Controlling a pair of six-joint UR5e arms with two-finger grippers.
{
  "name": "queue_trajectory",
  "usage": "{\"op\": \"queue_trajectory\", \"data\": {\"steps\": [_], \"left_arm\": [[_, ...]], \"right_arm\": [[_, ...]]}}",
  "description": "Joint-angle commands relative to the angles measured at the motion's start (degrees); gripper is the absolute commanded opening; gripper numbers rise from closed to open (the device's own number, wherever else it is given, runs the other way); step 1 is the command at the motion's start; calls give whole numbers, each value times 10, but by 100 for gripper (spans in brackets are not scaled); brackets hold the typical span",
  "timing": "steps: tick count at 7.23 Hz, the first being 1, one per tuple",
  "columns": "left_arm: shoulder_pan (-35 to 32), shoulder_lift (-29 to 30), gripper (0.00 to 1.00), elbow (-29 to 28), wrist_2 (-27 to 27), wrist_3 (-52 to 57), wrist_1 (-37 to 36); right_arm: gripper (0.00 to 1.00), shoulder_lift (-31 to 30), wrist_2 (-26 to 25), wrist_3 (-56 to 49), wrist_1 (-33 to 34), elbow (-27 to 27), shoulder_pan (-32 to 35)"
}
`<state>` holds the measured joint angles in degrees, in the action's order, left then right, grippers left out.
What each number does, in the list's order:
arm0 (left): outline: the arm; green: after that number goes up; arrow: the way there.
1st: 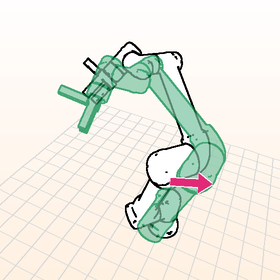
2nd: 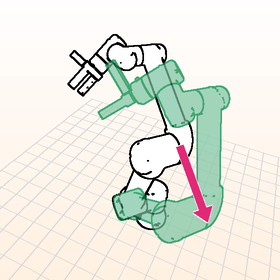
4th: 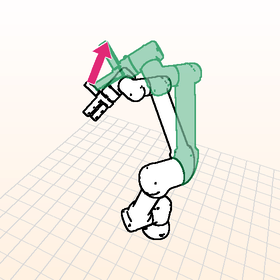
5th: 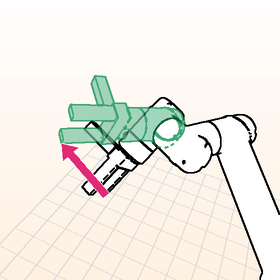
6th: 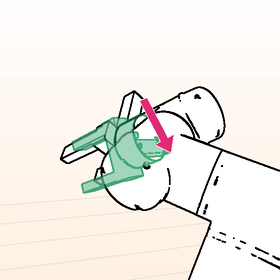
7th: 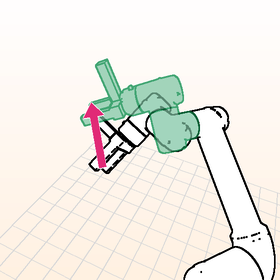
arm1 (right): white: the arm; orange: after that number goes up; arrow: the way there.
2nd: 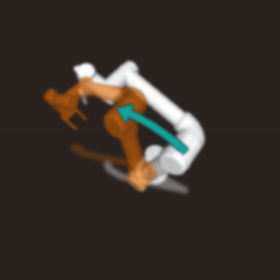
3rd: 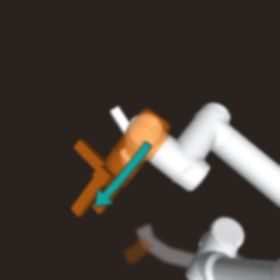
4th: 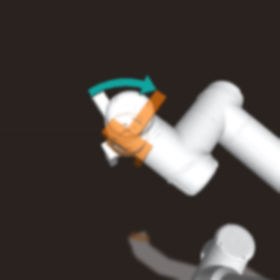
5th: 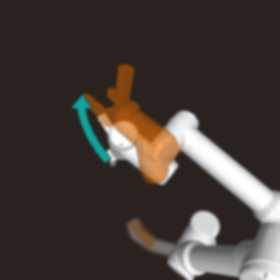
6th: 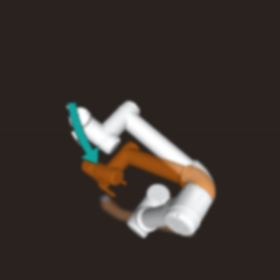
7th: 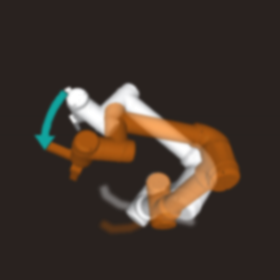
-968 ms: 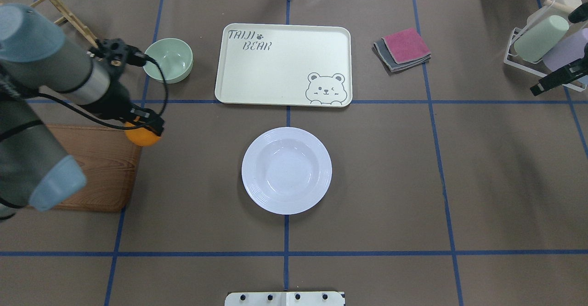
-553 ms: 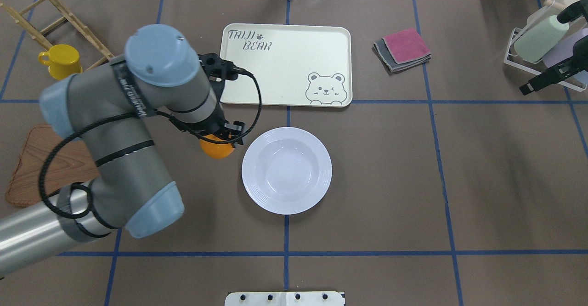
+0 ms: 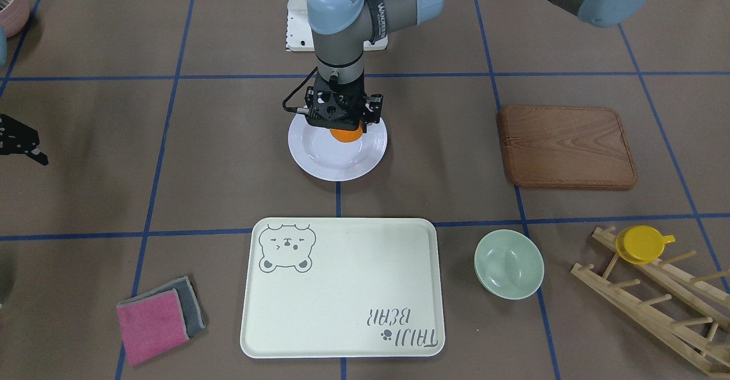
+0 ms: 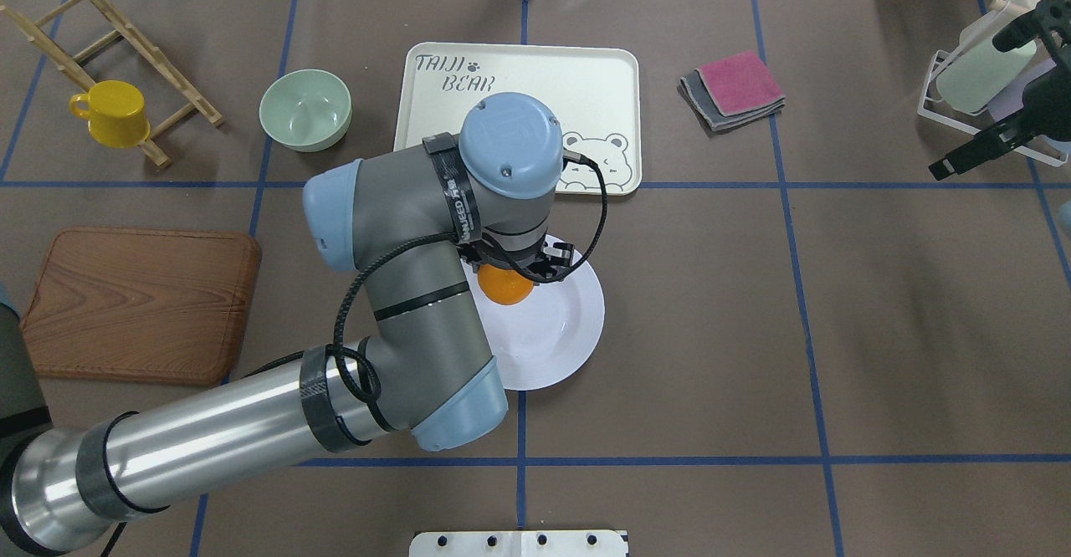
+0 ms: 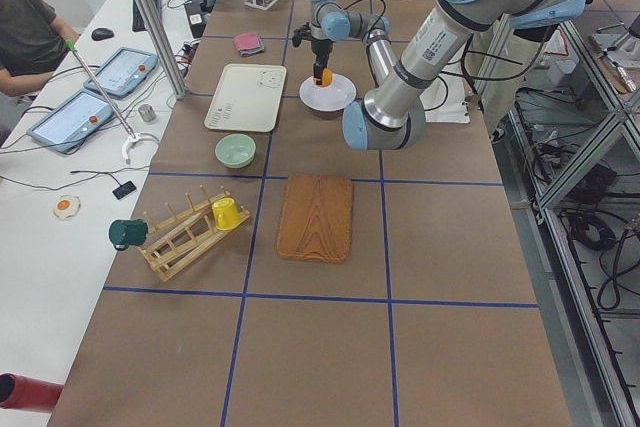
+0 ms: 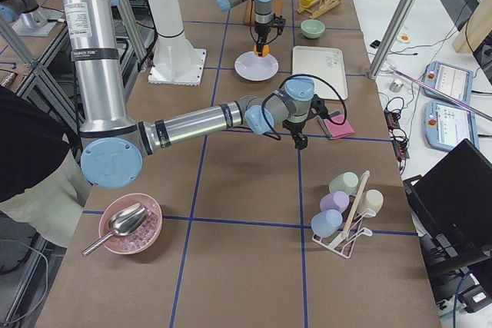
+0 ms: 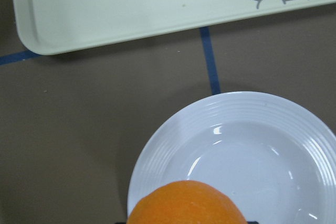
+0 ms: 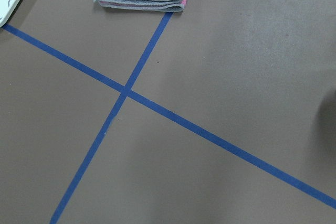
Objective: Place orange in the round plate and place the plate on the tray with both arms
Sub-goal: 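Carry the orange with the left gripper onto the white plate and release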
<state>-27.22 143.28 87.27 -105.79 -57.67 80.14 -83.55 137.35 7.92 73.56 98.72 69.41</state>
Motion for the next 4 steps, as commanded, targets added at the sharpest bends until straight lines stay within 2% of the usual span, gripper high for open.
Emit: {"op": "queue_trajectory", "data": {"steps": [1,4], "left_arm": [[19,-1,0,-63,19,-4,77],[20,-1,0,-69,17,-3,83]], "right_arm": [[100,-2,-1,0,-19,-3,-9],[100,-2,-2,0,-19,-4,-12]]}}
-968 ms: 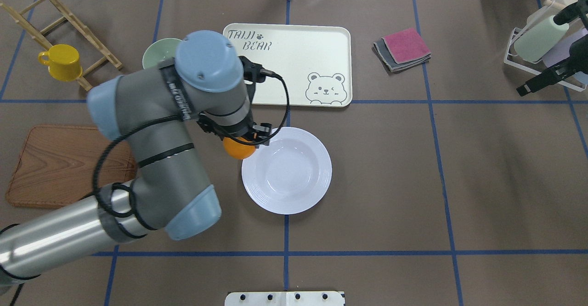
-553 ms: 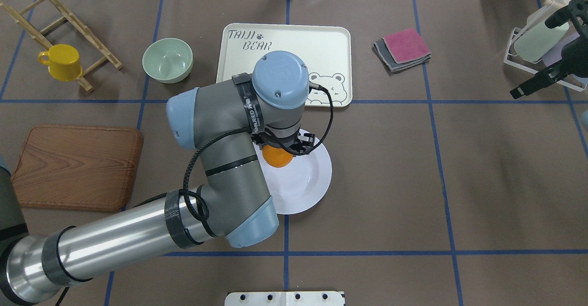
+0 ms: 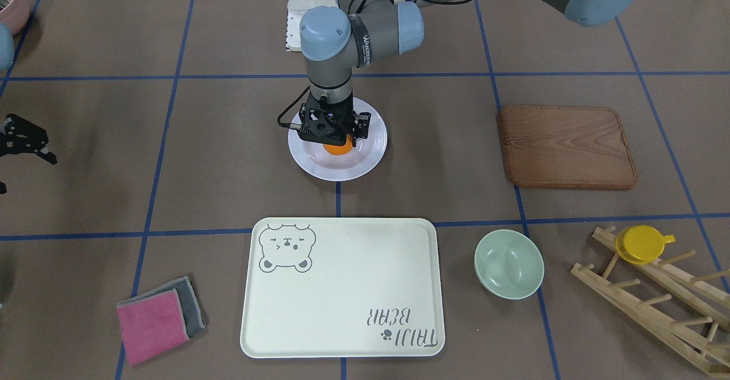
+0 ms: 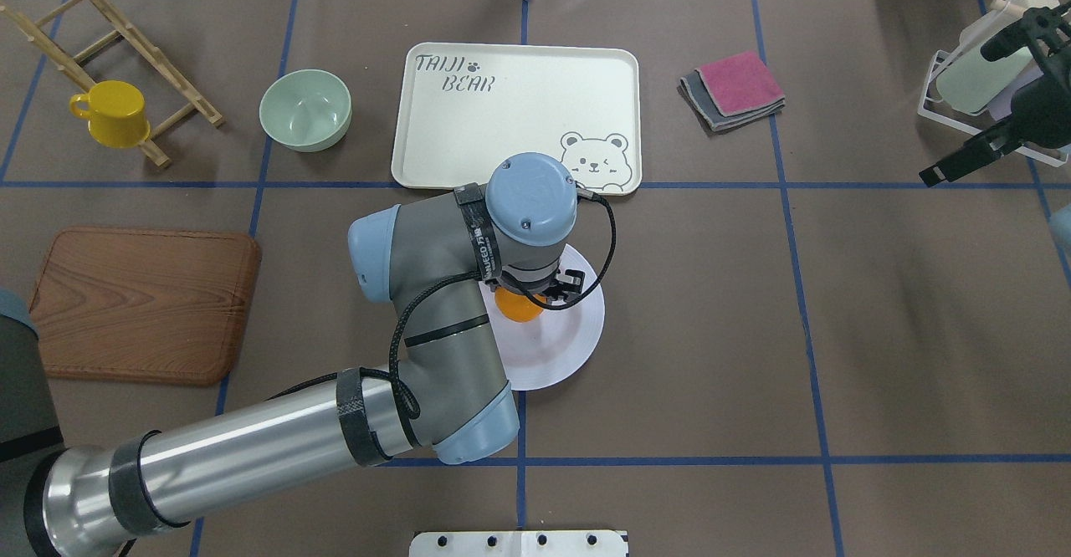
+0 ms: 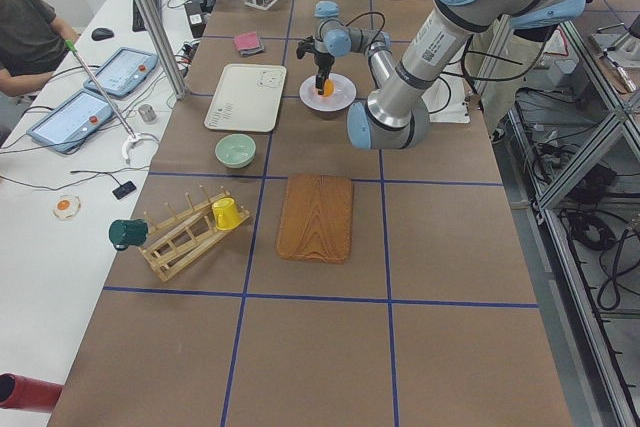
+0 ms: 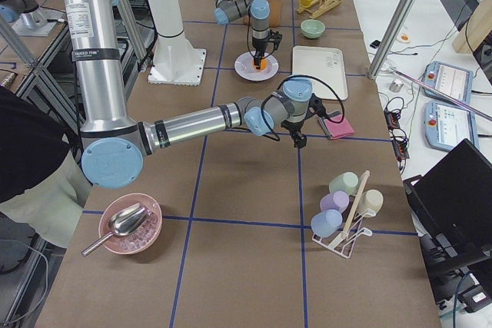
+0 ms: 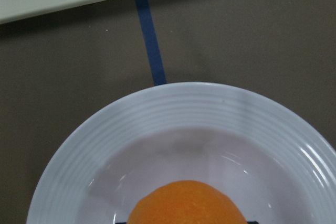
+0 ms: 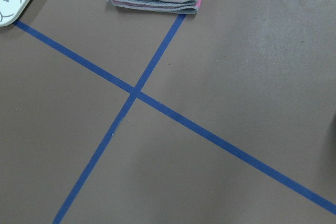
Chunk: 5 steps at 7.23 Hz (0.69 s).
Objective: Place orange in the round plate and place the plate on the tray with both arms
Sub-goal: 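Carry the orange with the left gripper onto the white plate and release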
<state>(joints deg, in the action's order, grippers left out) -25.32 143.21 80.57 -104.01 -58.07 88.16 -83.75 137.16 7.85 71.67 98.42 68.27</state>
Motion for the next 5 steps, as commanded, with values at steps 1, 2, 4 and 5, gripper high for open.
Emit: {"op": "queue_trajectory", "data": {"steps": [1,2,4,5], "left_arm": [[4,0,0,-2,0,0,2],[4,-1,34,-2,0,1,3],[4,-3,55,-2,0,2,3],[4,-3,70,1,0,2,3]], "right_arm": [[100,0,0,1,1,-2,-1],[100,0,0,1,1,-2,-1],[100,0,0,1,0,-2,-1],[100,0,0,1,1,-2,-1]]}}
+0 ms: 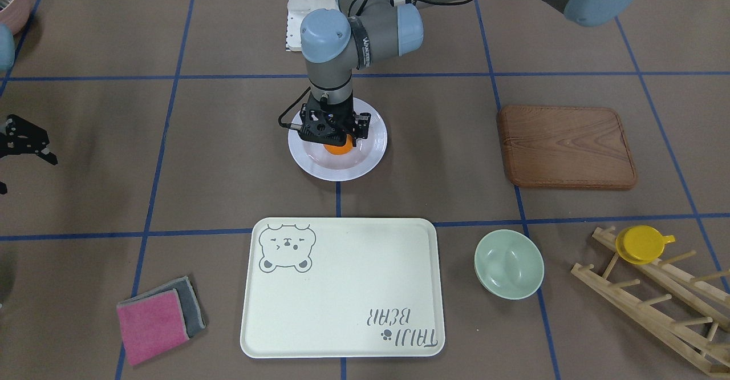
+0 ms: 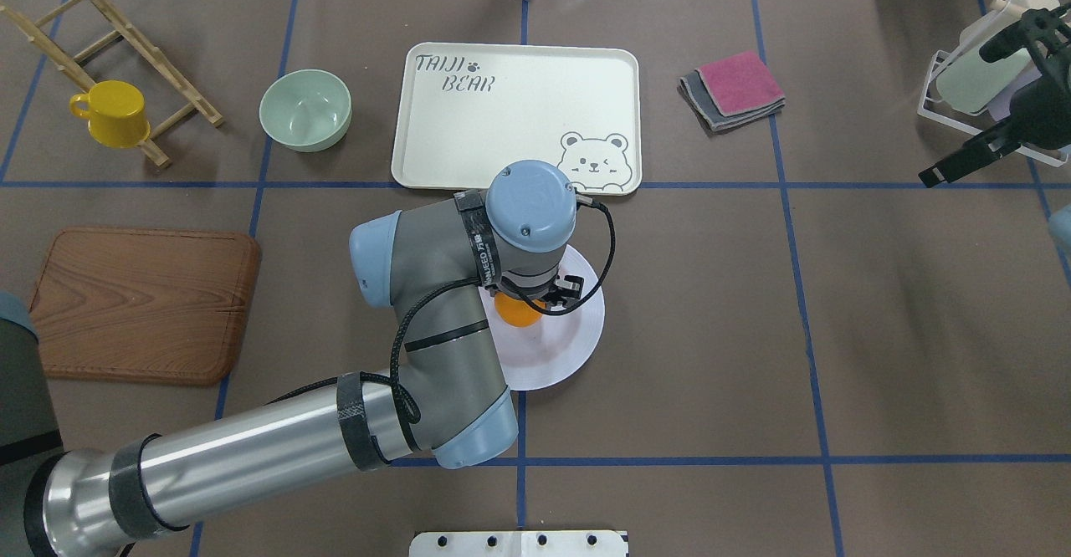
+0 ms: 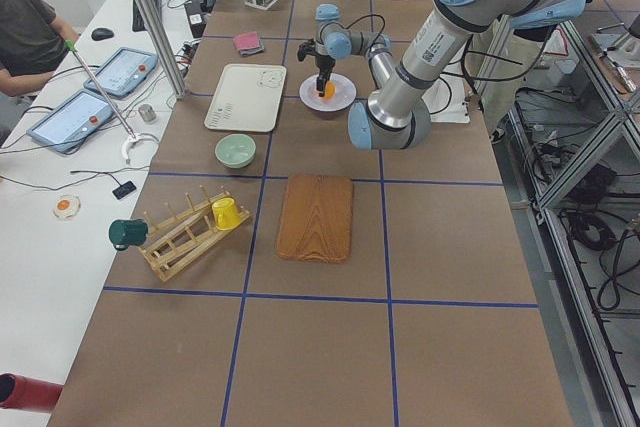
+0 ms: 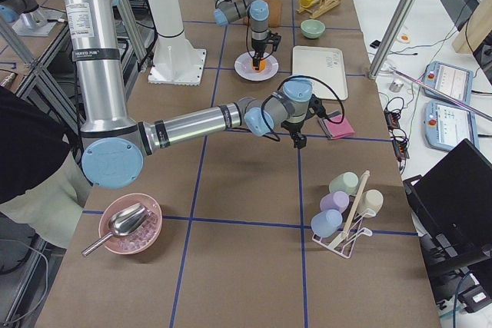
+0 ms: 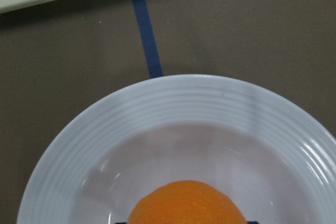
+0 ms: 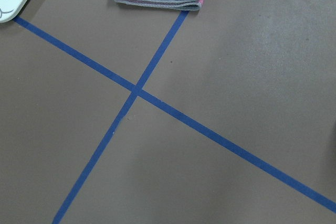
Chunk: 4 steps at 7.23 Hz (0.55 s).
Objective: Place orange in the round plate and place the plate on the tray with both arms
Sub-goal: 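Carry the orange with the left gripper onto the white plate and release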
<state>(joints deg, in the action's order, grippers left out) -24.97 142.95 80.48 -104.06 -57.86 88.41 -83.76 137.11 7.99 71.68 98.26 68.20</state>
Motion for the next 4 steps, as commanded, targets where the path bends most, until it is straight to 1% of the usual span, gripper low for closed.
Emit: {"op": "queue_trajectory", "data": {"steps": [1,4], "left_arm": [[0,0,98,3,1,0,0],[0,-3,99,3,1,-1,0]], "right_arm": [[100,0,1,1,0,-1,0],[100,1,2,1,0,-1,0]]}}
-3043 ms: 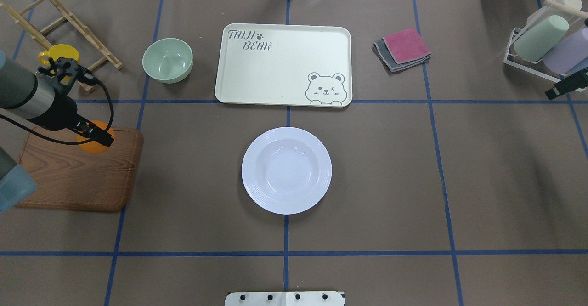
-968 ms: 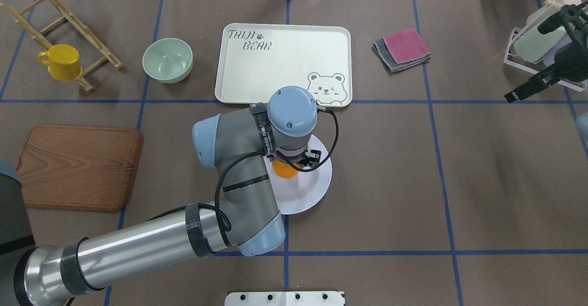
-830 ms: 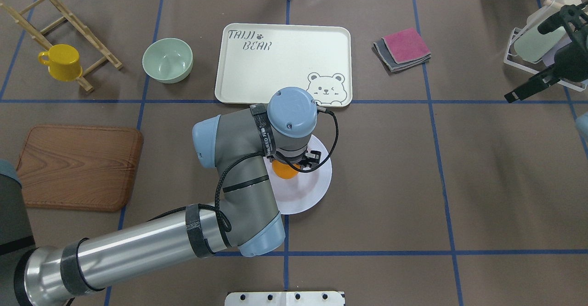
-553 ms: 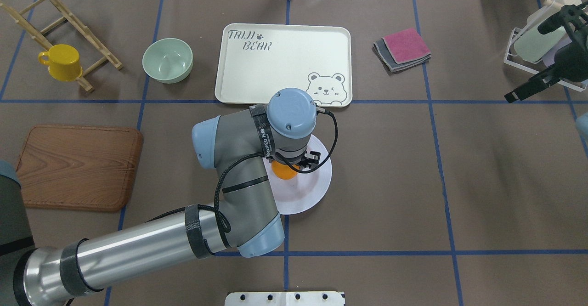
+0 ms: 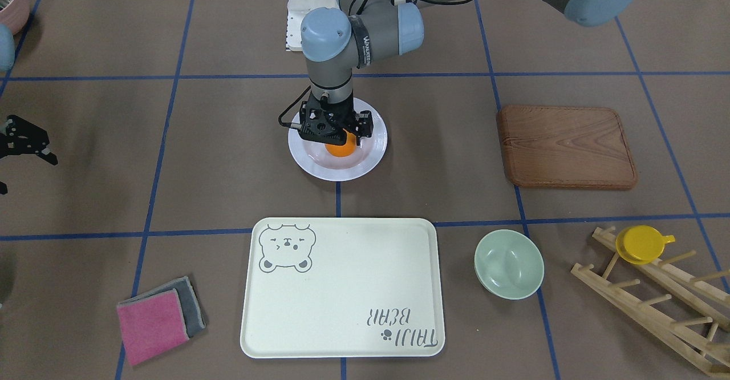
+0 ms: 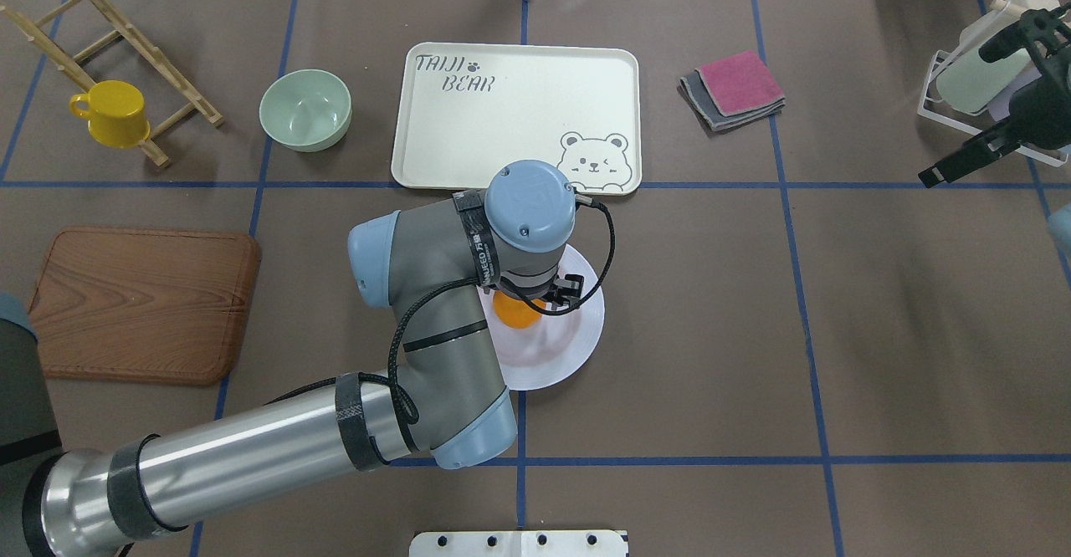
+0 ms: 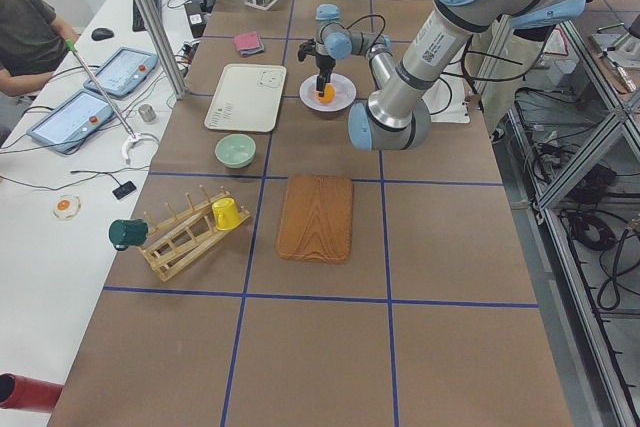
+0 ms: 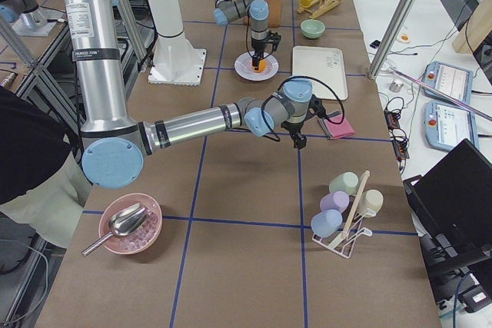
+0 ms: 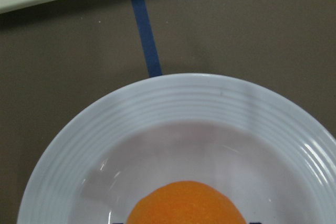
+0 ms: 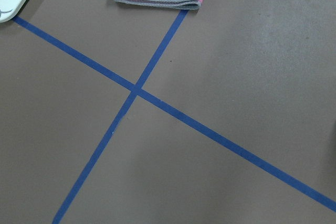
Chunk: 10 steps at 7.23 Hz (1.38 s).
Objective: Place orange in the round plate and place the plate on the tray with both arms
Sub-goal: 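Carry the orange with the left gripper onto the white plate and release, then lift the left gripper off the plate while the right gripper reaches its rim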
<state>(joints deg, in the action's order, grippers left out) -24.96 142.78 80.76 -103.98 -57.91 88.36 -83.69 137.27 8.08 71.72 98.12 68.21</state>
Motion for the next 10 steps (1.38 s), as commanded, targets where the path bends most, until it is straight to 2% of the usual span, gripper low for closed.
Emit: {"op": "queue_trajectory", "data": {"steps": [1,2,4,5,6,8,9,10], "left_arm": [[-1,-1,99,8,-1,-1,-1],[-3,-15,99,45,-2,1,-7],[-32,-136,99,187,-6,45,-8],[-54,-175,99,226,-7,93,-5],[-84,-208,99,249,-12,122,1],[-157,-249,99,276,-89,161,4],[-189,-274,99,286,-99,202,3],[-217,-292,99,286,-111,244,3]], "right_arm": [[100,2,0,6,0,1,0],[100,11,-2,53,-1,6,-7],[100,40,-17,155,-6,17,-42],[100,44,-32,204,-7,30,-69],[100,58,-69,271,-7,49,-114],[100,130,-214,472,-8,61,-253],[100,141,-245,521,-9,71,-291],[100,139,-264,579,-73,71,-326]]}}
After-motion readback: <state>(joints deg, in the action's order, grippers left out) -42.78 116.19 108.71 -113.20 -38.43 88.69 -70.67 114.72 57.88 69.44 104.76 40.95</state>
